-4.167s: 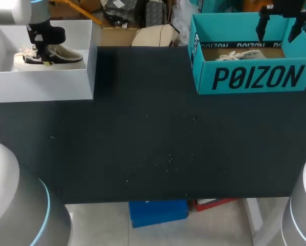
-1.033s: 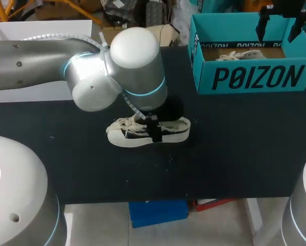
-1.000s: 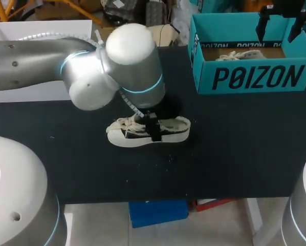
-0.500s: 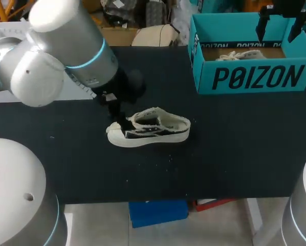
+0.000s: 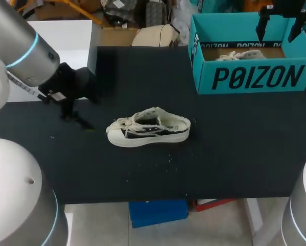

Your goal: Take the shoe out of the shoebox, open the shoe tongue, remove and reinsert the insole, then place the shoe into the shoebox

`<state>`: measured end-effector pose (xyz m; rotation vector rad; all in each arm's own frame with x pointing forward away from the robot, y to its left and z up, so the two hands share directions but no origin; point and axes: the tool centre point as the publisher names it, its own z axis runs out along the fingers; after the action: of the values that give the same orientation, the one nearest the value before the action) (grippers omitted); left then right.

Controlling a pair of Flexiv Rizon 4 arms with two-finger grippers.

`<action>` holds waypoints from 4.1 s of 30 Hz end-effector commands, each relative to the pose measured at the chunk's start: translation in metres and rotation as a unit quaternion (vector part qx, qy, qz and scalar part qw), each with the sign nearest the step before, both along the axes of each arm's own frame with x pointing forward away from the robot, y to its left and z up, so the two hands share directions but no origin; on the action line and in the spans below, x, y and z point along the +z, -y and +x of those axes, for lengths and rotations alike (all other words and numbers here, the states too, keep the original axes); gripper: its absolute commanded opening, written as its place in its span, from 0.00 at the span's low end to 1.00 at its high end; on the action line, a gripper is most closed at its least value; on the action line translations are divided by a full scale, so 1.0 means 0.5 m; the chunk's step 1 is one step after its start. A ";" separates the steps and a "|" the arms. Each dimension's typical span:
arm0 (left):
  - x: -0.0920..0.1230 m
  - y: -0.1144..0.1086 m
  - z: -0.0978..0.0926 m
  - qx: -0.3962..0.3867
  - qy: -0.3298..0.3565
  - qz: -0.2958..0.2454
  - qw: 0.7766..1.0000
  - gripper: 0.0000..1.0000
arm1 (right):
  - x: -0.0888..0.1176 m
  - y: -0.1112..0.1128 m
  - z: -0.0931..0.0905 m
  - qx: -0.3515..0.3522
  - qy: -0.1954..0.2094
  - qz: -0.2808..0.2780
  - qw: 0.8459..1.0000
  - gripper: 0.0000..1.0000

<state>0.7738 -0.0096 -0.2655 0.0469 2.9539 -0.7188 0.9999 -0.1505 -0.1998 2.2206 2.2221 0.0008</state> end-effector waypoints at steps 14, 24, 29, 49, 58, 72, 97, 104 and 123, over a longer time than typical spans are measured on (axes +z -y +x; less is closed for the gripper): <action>-0.013 -0.041 -0.011 -0.002 0.003 -0.087 0.996 1.00 | 0.000 0.000 0.000 0.000 0.000 0.000 1.000 1.00; -0.013 -0.041 -0.011 -0.002 0.003 -0.087 0.996 1.00 | -0.004 -0.001 -0.041 0.388 0.145 0.005 0.910 1.00; -0.013 -0.041 -0.011 -0.002 0.003 -0.087 0.996 1.00 | -0.018 0.010 -0.068 0.482 0.119 0.019 0.868 1.00; -0.013 -0.041 -0.011 -0.002 0.003 -0.087 0.996 1.00 | 0.013 -0.046 -0.153 0.711 0.138 0.102 0.682 1.00; -0.013 -0.041 -0.011 -0.002 0.003 -0.087 0.996 1.00 | 0.018 -0.083 -0.235 0.880 0.113 0.104 0.450 1.00; -0.013 -0.041 -0.011 -0.002 0.003 -0.087 0.996 1.00 | -0.003 -0.124 -0.257 0.887 0.125 0.105 0.431 1.00; -0.013 -0.041 -0.011 -0.002 0.003 -0.087 0.996 1.00 | -0.139 -0.347 -0.325 0.851 0.170 0.135 0.479 1.00; -0.013 -0.041 -0.011 -0.002 0.003 -0.087 0.996 1.00 | -0.187 -0.406 -0.336 0.830 0.169 0.169 0.503 1.00; -0.013 -0.041 -0.011 -0.002 0.003 -0.087 0.996 1.00 | -0.324 -0.482 -0.340 0.740 0.247 0.221 0.585 1.00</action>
<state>0.7689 0.0109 -0.2704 0.0426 2.8772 -0.9714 0.8288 0.0843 -0.3457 -0.3510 2.9286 0.9974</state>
